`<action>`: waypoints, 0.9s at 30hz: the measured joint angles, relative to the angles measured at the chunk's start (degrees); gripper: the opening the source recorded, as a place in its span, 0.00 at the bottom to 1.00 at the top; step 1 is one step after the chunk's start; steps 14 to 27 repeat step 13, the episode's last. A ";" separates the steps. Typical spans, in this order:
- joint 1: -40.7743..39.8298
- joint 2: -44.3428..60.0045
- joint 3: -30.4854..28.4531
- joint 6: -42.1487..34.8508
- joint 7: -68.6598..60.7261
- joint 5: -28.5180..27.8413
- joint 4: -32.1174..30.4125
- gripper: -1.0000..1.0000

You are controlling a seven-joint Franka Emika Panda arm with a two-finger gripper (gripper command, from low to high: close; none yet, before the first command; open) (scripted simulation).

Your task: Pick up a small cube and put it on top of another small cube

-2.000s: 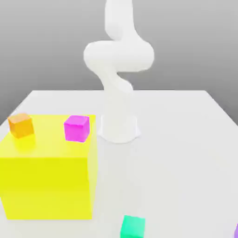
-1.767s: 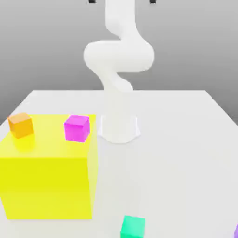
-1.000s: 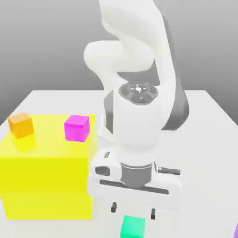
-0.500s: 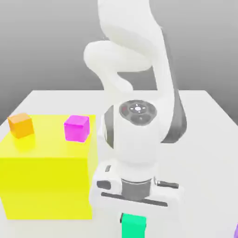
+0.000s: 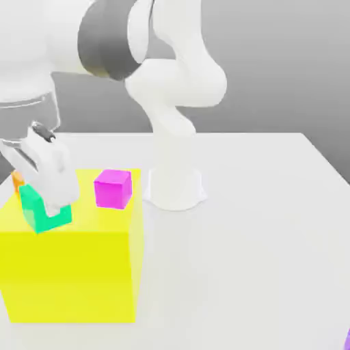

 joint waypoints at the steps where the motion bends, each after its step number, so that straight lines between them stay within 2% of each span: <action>1: -1.14 -2.11 -0.70 -1.59 1.34 -0.05 -0.36 0.00; 5: -5.78 -10.27 -2.08 -5.20 8.04 -1.74 -3.53 0.00; 9: -7.19 -9.61 -2.17 2.18 10.43 -2.90 -9.54 0.00; 10: -7.27 -8.80 -2.25 4.34 10.47 -2.91 -10.87 1.00; 27: -7.27 -8.80 -2.25 4.34 10.47 -2.91 -10.87 1.00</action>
